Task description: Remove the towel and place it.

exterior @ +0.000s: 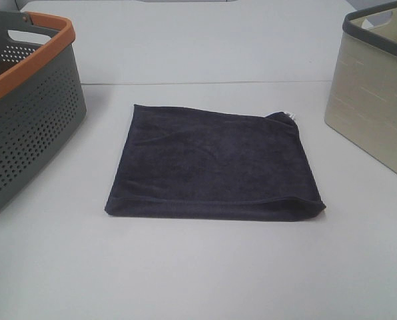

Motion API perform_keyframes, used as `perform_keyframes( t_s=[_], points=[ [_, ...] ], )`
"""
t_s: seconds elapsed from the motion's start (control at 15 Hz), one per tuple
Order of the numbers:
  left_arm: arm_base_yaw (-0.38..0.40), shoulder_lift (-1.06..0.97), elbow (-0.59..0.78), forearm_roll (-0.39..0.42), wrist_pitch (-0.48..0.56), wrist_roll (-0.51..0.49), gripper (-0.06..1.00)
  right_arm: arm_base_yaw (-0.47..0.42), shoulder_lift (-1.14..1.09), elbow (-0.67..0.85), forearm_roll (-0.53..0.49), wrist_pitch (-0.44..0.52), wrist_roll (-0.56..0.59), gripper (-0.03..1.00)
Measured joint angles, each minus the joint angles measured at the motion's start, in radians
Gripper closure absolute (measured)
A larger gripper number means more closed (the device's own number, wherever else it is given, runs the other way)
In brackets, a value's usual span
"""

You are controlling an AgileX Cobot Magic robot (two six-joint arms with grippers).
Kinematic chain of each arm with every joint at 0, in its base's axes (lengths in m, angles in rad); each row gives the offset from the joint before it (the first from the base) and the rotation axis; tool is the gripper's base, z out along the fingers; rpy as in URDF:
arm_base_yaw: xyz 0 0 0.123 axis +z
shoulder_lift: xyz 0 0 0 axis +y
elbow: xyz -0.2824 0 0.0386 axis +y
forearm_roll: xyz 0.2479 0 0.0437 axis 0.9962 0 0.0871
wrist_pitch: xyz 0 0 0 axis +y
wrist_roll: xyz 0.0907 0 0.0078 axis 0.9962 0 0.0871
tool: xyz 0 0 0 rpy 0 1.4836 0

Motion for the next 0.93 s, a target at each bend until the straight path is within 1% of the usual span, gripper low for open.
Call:
perform_keyframes(
  t_s=[0.07, 0.13, 0.33, 0.47, 0.67, 0.73, 0.93],
  points=[
    [0.0, -0.024, 0.007, -0.005, -0.009, -0.002, 0.2, 0.0, -0.015, 0.007, 0.0, -0.004, -0.005, 0.26],
    [0.0, -0.134, 0.039, -0.041, -0.018, -0.008, 0.2, 0.0, -0.06, 0.046, 0.0, -0.017, -0.024, 0.26],
    [0.0, -0.288, 0.089, -0.055, -0.018, -0.008, 0.2, 0.0, -0.151, 0.107, 0.002, -0.026, -0.044, 0.26],
    [0.0, -0.378, 0.12, -0.086, -0.018, -0.006, 0.2, 0.0, -0.224, 0.14, 0.009, -0.025, -0.044, 0.26],
    [0.001, -0.405, 0.178, -0.154, -0.019, 0.011, 0.2, 0.0, -0.232, 0.145, 0.015, -0.043, -0.049, 0.26],
    [0.001, -0.405, 0.183, -0.165, -0.019, 0.011, 0.2, 0.0, -0.232, 0.145, 0.017, -0.052, -0.049, 0.26],
    [0.001, -0.405, 0.185, -0.178, -0.019, 0.019, 0.2, 0.0, -0.232, 0.181, 0.019, -0.13, -0.049, 0.26]
  ],
)
